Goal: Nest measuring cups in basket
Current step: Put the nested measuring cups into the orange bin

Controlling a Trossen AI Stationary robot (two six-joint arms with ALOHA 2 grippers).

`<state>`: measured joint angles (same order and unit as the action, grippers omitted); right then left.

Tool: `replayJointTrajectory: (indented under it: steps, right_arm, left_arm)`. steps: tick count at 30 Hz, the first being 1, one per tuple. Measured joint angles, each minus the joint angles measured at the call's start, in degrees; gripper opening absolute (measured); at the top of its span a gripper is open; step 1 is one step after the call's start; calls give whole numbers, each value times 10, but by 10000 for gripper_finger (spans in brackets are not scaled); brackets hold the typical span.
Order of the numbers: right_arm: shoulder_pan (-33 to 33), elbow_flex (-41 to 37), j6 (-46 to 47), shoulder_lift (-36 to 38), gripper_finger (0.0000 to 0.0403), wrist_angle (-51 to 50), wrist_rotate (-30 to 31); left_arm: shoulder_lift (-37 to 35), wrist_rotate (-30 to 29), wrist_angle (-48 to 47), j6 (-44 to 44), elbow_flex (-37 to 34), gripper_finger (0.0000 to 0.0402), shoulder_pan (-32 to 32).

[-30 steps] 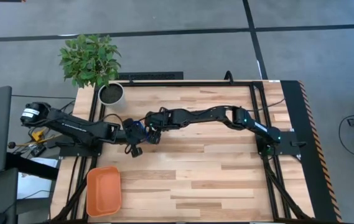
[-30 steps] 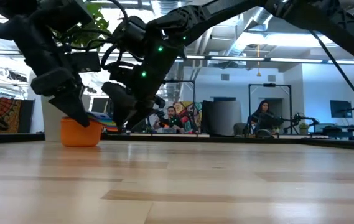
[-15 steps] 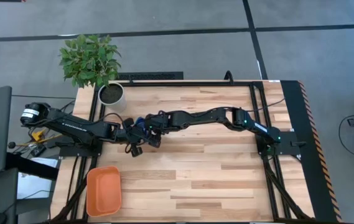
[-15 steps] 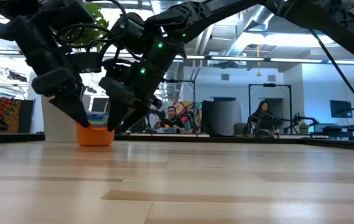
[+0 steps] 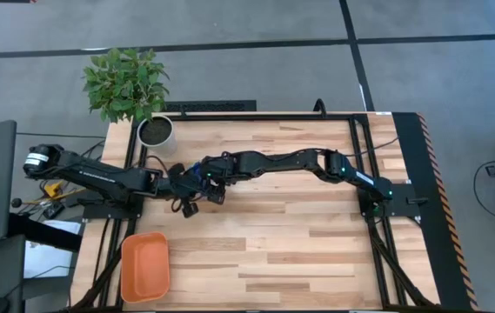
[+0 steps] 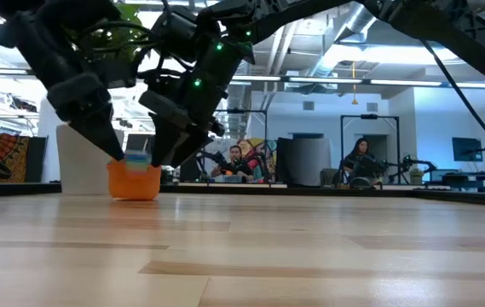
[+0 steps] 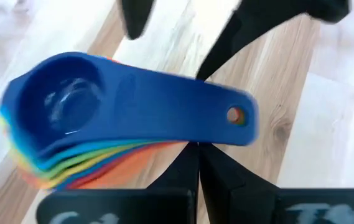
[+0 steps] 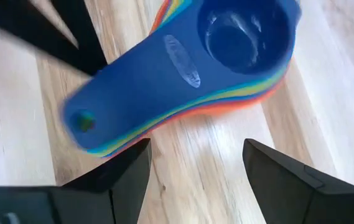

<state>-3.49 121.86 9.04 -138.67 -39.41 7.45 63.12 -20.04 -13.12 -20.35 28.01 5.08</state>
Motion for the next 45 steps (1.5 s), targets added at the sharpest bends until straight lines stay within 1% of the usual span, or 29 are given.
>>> replayJointTrajectory:
  steps: [6,11,14,16,18,24,26,27,29,31,33,35,38,40,45]
  right_arm:
    - [-3,0,0,0,275,-29,0]
    - [-3,-1,-3,0,275,-41,0]
    - [-2,-2,-14,0,275,-68,0]
    - [-2,-2,-22,0,276,-91,0]
    - [-2,-2,-28,0,276,-107,4]
    - [-2,-2,-50,0,276,-136,2]
    - [-4,-2,-62,0,276,-136,-6]
    - [-5,-2,-69,0,276,-133,-23]
    - [-9,-2,-74,0,276,-120,-75]
    - [-6,-3,-74,0,276,-103,-121]
    - [6,-4,-75,8,276,-90,-133]
    - [25,-3,-83,17,276,-80,-112]
    - [42,-2,-81,24,276,-80,-24]
    - [43,-3,-73,24,276,-74,13]
    - [33,14,-61,42,276,-65,18]
  left_arm:
    - [-82,5,-83,-58,0,0,1]
    - [-133,26,-144,-118,0,1,2]
    - [-147,27,-163,-157,0,18,12]
    - [-148,18,-165,-185,0,42,22]
    - [-148,12,-165,-212,0,74,35]
    - [-140,-13,-154,-286,0,197,62]
    - [-141,-13,-147,-288,0,238,67]
    - [-144,-11,-142,-285,0,256,69]
    - [-158,-2,-142,-276,0,287,70]
    - [-173,-1,-152,-280,0,308,70]
    - [-200,-5,-179,-287,0,319,70]
    - [-228,-1,-213,-290,0,321,70]
    - [-270,2,-252,-293,0,317,75]
    - [-290,0,-253,-289,0,311,82]
    - [-289,-16,-242,-268,0,297,99]
